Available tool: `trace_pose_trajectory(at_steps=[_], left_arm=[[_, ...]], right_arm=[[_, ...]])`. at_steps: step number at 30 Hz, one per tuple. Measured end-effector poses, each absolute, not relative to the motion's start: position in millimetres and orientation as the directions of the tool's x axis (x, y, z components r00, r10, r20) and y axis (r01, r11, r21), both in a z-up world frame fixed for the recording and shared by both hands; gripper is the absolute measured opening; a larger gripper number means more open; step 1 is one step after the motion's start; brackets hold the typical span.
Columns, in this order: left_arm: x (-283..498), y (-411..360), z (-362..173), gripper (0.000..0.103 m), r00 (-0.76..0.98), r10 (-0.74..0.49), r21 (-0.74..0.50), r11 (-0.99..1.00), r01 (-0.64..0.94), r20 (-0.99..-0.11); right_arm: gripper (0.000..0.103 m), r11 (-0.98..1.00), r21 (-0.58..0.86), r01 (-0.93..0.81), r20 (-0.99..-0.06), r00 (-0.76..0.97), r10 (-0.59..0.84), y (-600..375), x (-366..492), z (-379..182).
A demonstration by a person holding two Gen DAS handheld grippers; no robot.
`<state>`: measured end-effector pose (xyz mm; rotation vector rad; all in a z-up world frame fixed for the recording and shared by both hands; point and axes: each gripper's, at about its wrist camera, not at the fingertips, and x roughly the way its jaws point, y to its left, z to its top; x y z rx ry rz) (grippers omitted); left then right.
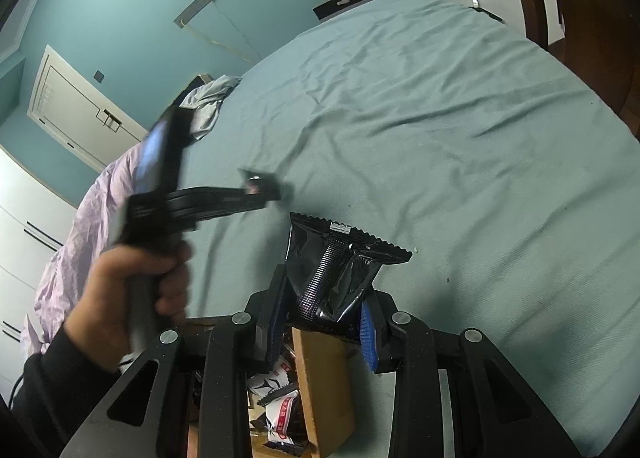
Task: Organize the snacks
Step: 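Grasp the last white-red packet with left gripper while right holds black packet, then drop the white-red packet into the box with left gripper while right holds black packet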
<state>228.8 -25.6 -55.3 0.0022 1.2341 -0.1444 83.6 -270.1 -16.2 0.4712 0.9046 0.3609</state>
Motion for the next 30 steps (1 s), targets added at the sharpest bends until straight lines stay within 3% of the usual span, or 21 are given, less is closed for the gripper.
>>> trace_pose_trajectory(at_steps=[10, 18, 24, 30], left_arm=[[160, 12, 2, 0.0, 0.394, -0.193, -0.167, 0.981, 0.099, -0.899], [75, 30, 36, 0.0, 0.432, -0.294, -0.228, 0.953, 0.198, -0.853], [16, 19, 13, 0.0, 0.367, -0.308, -0.196, 0.93, 0.31, -0.878], [18, 4, -13, 0.005, 0.323, -0.279, -0.151, 0.917, 0.369, -0.904]], right_arm=[[0.029, 0.868, 0.484, -0.114, -0.664, 0.598, 0.449, -263, 68, -1], [0.029, 0.88, 0.442, -0.173, -0.68, 0.576, 0.454, -251, 63, 3], [0.029, 0.907, 0.352, -0.23, -0.706, 0.571, 0.419, -230, 58, 8], [0.029, 0.916, 0.301, -0.264, -0.721, 0.566, 0.4, -218, 54, 9]])
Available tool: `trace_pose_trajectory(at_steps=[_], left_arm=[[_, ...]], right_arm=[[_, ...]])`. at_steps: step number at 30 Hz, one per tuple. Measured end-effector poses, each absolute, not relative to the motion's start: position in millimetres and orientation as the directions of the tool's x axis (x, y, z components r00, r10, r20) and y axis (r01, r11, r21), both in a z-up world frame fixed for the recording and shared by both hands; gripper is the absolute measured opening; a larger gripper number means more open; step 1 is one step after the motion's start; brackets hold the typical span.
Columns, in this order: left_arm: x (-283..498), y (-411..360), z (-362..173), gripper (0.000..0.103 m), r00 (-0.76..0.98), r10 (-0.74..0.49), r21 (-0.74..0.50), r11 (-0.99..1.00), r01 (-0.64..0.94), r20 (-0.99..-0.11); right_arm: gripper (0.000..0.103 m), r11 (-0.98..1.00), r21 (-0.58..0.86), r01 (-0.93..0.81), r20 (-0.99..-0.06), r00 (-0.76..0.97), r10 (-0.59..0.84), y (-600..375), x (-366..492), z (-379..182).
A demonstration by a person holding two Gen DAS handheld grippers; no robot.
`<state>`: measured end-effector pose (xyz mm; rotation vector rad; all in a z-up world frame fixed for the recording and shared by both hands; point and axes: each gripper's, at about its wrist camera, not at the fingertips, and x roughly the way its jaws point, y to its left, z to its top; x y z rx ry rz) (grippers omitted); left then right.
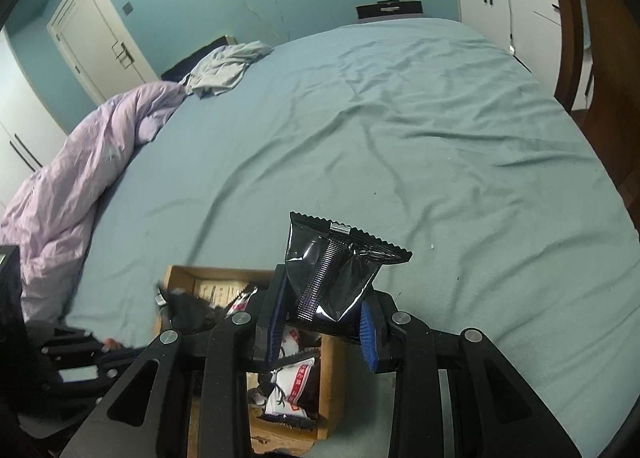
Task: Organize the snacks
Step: 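Drop the white-red packet into the box with left gripper while right holds black packet, then open the right gripper over the box to release the black packet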
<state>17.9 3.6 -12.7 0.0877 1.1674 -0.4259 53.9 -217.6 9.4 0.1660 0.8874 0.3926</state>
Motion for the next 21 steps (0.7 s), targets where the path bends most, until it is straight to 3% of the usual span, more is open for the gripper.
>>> trace_pose_trajectory(at_steps=[1, 4, 7, 12, 17, 21], left_arm=[[20, 4, -15, 0.014, 0.318, -0.279, -0.156, 0.919, 0.362, -0.906], [19, 8, -15, 0.063, 0.347, -0.264, -0.137, 0.927, 0.349, -0.9], [16, 15, -4, 0.079, 0.444, -0.209, -0.066, 0.947, 0.316, -0.871], [25, 39, 1, 0.081, 0.482, -0.174, -0.083, 0.975, 0.204, -0.859], [27, 44, -3, 0.081, 0.54, 0.008, 0.092, 0.987, 0.13, -0.841], [27, 45, -6, 0.082, 0.546, 0.052, 0.135, 0.984, 0.112, -0.836]], right_arm=[[0.029, 0.916, 0.296, -0.27, -0.723, 0.564, 0.399, -216, 53, 9], [0.029, 0.913, 0.284, -0.294, -0.731, 0.549, 0.404, -213, 51, 9], [0.029, 0.906, 0.283, -0.314, -0.751, 0.515, 0.413, -208, 49, 7], [0.03, 0.89, 0.298, -0.346, -0.777, 0.453, 0.436, -202, 46, 7], [0.03, 0.886, 0.188, -0.424, -0.846, 0.387, 0.365, -174, 45, -5], [0.031, 0.882, 0.124, -0.455, -0.863, 0.389, 0.322, -159, 45, -12]])
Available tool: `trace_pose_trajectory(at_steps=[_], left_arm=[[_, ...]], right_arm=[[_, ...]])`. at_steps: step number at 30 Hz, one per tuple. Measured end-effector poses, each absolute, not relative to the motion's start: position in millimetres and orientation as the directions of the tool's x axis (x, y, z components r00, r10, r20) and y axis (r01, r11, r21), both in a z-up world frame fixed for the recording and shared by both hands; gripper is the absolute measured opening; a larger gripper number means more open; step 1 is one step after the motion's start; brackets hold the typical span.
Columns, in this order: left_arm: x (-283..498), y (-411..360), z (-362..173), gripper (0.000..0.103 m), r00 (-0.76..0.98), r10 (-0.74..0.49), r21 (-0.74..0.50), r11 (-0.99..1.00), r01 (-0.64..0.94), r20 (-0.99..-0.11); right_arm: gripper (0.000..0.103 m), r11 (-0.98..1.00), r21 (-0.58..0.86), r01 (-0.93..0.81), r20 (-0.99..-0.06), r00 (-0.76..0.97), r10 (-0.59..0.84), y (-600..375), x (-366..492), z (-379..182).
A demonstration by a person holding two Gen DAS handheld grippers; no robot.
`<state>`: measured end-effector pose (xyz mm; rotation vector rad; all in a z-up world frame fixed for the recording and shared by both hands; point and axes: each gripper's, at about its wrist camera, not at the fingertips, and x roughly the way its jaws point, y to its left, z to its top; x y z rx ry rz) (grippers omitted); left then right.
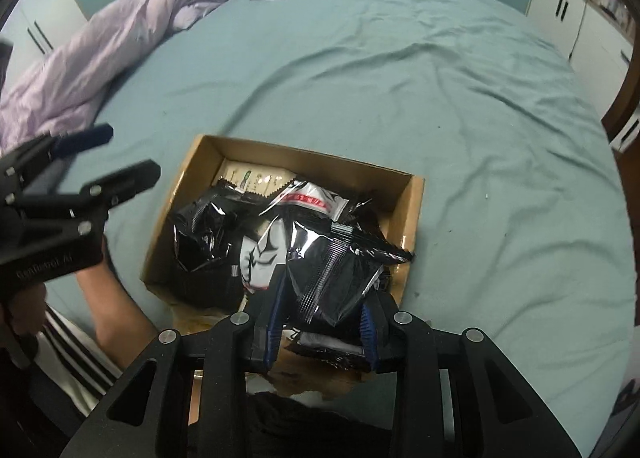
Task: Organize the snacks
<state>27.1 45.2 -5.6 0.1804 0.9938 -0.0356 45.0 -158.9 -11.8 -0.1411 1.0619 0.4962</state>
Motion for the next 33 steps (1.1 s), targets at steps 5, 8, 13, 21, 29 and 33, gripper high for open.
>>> trace_pose_trajectory(at_steps=[5, 8, 13, 21, 29, 33], left_arm=[[26, 46, -5, 0.085, 0.565, 0.087, 0.174, 0.979, 0.102, -0.821], [22, 43, -1, 0.088, 0.586, 0.099, 0.193, 0.976, 0.1, -0.804], [17, 37, 3, 0.088, 0.591, 0.059, 0.174, 0.975, 0.139, -0.804], [13, 26, 7, 0.088, 0.605, 0.058, 0.191, 0.969, 0.159, -0.794], [11, 23, 8, 0.088, 0.612, 0.037, 0.184, 0.966, 0.179, -0.79], [12, 20, 6, 0.088, 0.607, 0.035, 0.184, 0.966, 0.184, -0.794]], right_arm=[[0.037, 0.873, 0.173, -0.457, -0.825, 0.416, 0.382, -160, 40, -3], [0.069, 0.882, 0.226, -0.414, -0.767, 0.482, 0.423, -182, 36, 13], [0.077, 0.912, 0.18, -0.368, -0.777, 0.515, 0.361, -206, 27, 32], [0.083, 0.937, 0.128, -0.325, -0.809, 0.512, 0.288, -214, 17, 27], [0.083, 0.924, 0.216, -0.316, -0.821, 0.453, 0.347, -209, 26, 20], [0.083, 0.929, 0.205, -0.307, -0.824, 0.459, 0.333, -210, 32, 17]])
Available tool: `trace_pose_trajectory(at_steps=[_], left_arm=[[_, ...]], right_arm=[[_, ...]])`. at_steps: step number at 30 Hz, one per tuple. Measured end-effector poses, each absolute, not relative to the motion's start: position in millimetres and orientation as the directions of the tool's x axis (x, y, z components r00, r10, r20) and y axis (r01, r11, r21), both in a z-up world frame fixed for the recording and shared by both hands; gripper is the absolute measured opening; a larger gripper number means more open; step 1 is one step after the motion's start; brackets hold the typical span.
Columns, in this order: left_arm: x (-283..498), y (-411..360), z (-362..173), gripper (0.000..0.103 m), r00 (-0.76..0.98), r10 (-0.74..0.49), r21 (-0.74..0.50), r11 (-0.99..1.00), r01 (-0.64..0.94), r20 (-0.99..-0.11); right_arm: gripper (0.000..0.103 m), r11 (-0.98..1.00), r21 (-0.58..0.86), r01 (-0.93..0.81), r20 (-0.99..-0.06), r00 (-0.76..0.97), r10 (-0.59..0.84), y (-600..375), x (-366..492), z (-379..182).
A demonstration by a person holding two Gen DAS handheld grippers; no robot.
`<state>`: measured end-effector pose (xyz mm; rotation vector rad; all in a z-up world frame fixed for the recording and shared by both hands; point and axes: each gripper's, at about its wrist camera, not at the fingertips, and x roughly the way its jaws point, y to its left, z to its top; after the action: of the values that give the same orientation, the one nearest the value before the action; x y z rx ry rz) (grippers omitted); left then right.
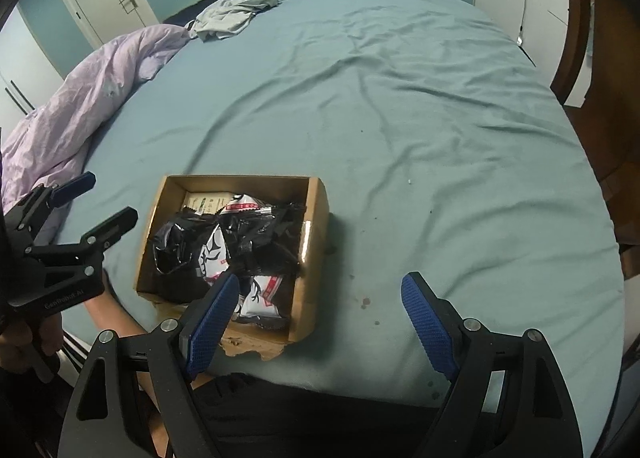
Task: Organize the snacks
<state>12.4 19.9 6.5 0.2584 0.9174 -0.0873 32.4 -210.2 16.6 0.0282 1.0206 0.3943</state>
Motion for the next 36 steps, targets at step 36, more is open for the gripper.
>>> trace_pose_trajectory(at_steps=[36], left_arm=[[7, 17, 8, 0.088, 0.624, 0.038, 0.201, 0.96, 0.193, -0.781]], right_arm=[[0.083, 0.932, 0.081, -0.353, -0.828, 0.497, 0.26, -196, 25, 16]])
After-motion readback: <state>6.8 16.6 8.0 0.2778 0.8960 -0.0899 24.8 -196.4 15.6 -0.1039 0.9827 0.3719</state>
